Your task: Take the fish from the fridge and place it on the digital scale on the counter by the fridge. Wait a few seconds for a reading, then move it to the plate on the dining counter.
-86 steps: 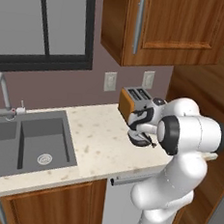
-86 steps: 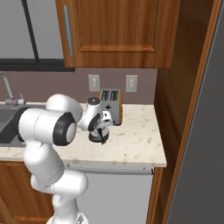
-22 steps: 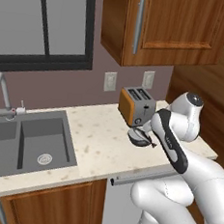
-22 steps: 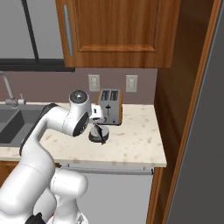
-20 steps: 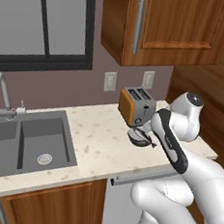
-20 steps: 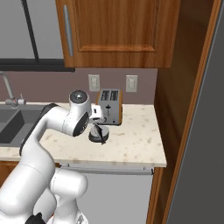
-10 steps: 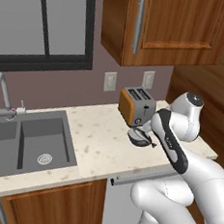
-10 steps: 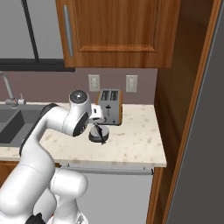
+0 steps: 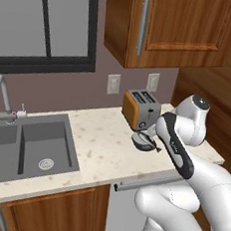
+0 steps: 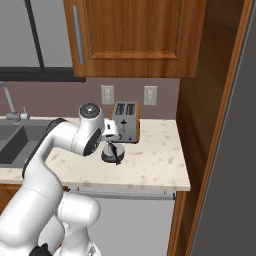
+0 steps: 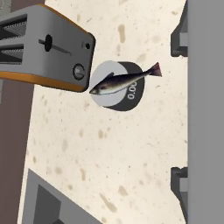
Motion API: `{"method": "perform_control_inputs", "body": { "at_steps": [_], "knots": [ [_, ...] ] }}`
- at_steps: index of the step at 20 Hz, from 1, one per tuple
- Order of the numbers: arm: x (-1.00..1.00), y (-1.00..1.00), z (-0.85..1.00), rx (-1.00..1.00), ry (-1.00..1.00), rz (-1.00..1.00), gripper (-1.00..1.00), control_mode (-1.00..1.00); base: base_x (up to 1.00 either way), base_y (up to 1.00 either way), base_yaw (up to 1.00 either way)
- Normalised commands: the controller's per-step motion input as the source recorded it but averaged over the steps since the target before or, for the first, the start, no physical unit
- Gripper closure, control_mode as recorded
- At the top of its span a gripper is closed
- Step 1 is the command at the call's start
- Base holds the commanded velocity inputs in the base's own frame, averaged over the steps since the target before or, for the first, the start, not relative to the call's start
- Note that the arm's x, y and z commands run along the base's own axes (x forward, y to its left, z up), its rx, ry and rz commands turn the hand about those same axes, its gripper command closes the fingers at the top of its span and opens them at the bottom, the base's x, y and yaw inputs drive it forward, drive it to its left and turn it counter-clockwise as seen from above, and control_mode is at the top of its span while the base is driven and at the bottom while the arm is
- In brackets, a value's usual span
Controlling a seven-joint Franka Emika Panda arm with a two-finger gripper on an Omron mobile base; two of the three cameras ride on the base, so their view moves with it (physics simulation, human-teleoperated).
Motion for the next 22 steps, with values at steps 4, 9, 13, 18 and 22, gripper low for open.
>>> {"method": "perform_control_inputs", "body": {
  "at_steps": [4,9,13,18,22],
  "knots": [
    [0.00,0.00,0.00,0.00,0.00,0.00,-1.00,-1.00,0.00,0.00,0.00],
    [0.00,0.00,0.00,0.00,0.00,0.00,-1.00,-1.00,0.00,0.00,0.00],
    [0.00,0.00,0.00,0.00,0.00,0.00,-1.00,-1.00,0.00,0.00,0.00],
    [0.00,0.00,0.00,0.00,0.00,0.00,-1.00,-1.00,0.00,0.00,0.00],
    [0.00,0.00,0.00,0.00,0.00,0.00,-1.00,-1.00,0.00,0.00,0.00]
  ]
}}
